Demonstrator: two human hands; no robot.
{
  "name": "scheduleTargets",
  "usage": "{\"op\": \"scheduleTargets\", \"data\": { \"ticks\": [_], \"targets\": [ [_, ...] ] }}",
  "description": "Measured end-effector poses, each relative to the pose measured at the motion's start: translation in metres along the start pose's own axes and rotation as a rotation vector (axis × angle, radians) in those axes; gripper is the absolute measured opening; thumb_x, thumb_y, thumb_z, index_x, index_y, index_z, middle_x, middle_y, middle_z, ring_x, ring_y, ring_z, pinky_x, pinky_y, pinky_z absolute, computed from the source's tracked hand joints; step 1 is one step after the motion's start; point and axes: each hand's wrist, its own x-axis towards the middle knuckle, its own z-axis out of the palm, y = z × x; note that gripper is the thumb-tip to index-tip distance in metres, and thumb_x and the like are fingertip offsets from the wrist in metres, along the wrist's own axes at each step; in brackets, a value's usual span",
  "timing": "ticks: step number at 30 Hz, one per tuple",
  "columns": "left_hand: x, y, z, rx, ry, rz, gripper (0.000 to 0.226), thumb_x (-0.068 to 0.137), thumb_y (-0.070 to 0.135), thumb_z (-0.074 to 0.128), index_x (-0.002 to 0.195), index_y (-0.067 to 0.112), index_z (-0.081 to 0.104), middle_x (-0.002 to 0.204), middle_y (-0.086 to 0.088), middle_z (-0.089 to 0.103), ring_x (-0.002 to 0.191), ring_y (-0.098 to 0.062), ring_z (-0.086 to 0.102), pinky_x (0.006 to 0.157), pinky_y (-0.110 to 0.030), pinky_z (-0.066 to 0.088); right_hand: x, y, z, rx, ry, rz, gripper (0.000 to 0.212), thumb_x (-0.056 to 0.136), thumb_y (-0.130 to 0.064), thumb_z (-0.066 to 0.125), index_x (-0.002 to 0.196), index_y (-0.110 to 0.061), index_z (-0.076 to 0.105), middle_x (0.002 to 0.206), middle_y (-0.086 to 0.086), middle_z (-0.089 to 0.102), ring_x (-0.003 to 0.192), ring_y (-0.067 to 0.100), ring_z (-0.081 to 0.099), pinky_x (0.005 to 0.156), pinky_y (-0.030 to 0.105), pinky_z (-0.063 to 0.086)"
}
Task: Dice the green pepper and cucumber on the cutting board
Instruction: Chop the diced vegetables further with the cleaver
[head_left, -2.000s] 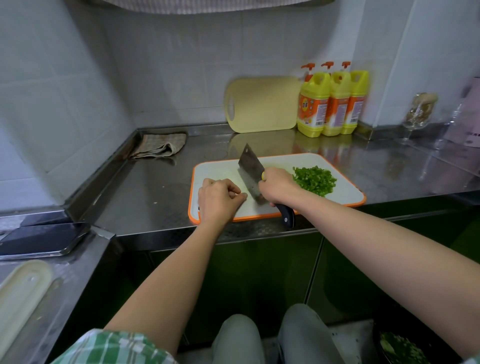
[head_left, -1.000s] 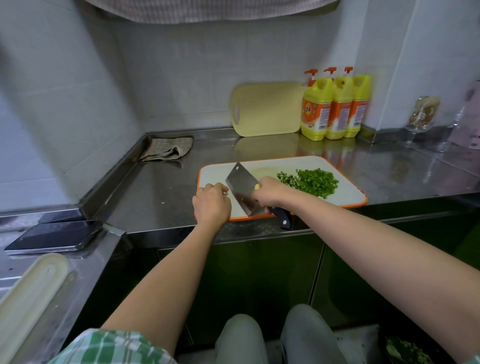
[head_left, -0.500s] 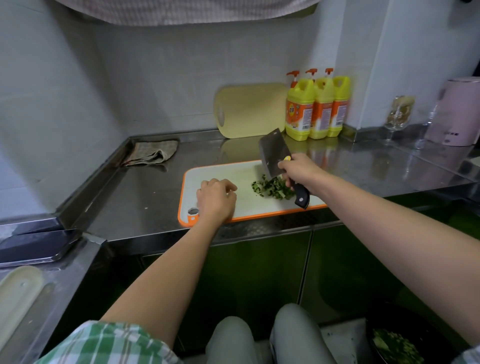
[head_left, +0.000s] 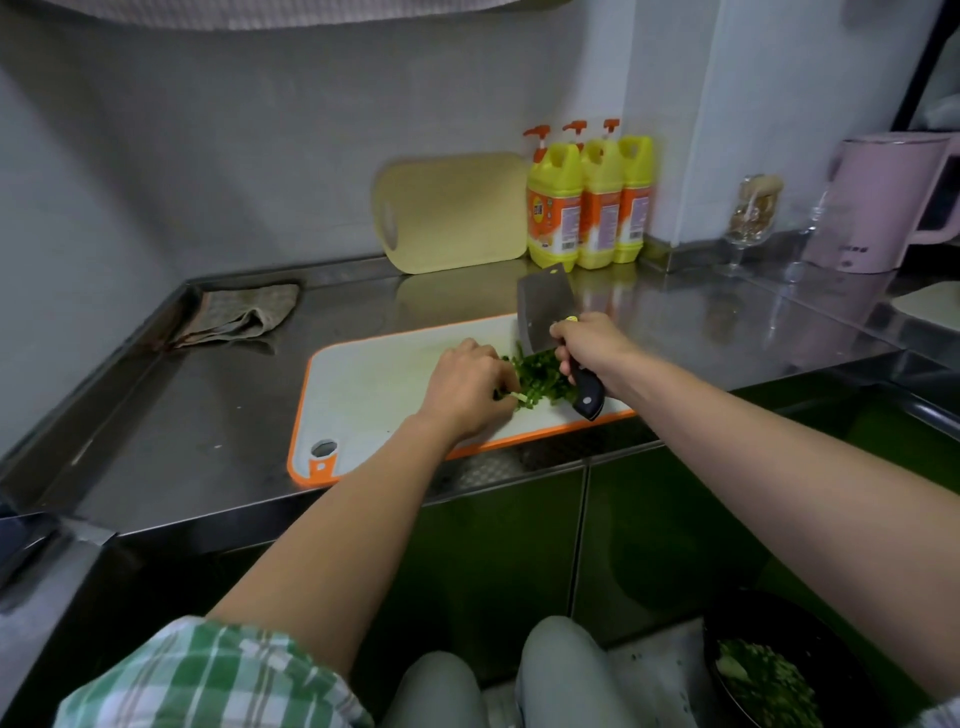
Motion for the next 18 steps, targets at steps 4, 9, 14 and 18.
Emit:
{"op": "scheduleTargets", "data": {
  "ticks": [4, 9, 14, 18],
  "targets": [
    [0.002, -0.003, 0.003, 0.043, 0.047, -0.061, 0.02, 0.082, 0.035, 0.061, 0.097, 0.026, 0.07, 0.097, -0.001, 0.065, 0.101, -0.026, 0.05, 0.08, -0.035, 0.035, -0.002, 0.002, 0.003, -0.026, -0.021, -0.041, 0.02, 0.097, -0.009, 0.044, 0.078, -0.016, 0.045, 0.058, 0.005, 0.042, 0.035, 0.011, 0.04, 0.035, 0.014, 0.031],
    [0.001, -0.016, 0.002, -0.131, 0.113, -0.249, 0.025, 0.085, 0.027, 0.062, 0.109, 0.024, 0.068, 0.099, -0.001, 0.067, 0.102, -0.026, 0.052, 0.084, -0.037, 0.042, -0.005, 0.0, 0.011, -0.154, -0.048, -0.1, 0.012, 0.094, -0.014, 0.044, 0.083, -0.015, 0.046, 0.06, 0.006, 0.041, 0.041, 0.017, 0.044, 0.042, 0.021, 0.033],
    [-0.004, -0.02, -0.01, -0.55, 0.195, -0.517, 0.018, 0.092, 0.027, 0.057, 0.083, 0.018, 0.069, 0.078, 0.0, 0.068, 0.078, -0.021, 0.061, 0.069, -0.03, 0.045, -0.019, -0.013, 0.028, -0.409, -0.036, -0.26, 0.024, 0.089, -0.023, 0.049, 0.067, -0.017, 0.039, 0.059, 0.007, 0.047, 0.047, 0.025, 0.056, 0.054, 0.03, 0.038],
    [-0.007, -0.017, -0.03, -0.969, 0.146, -0.644, 0.037, 0.099, 0.045, 0.044, 0.096, 0.013, 0.061, 0.074, -0.005, 0.064, 0.062, -0.02, 0.057, 0.062, -0.031, 0.044, -0.032, -0.027, 0.048, -0.645, -0.027, -0.39, 0.021, 0.09, -0.027, 0.051, 0.071, -0.019, 0.046, 0.068, 0.003, 0.056, 0.073, 0.033, 0.063, 0.063, 0.038, 0.046]
  ]
}}
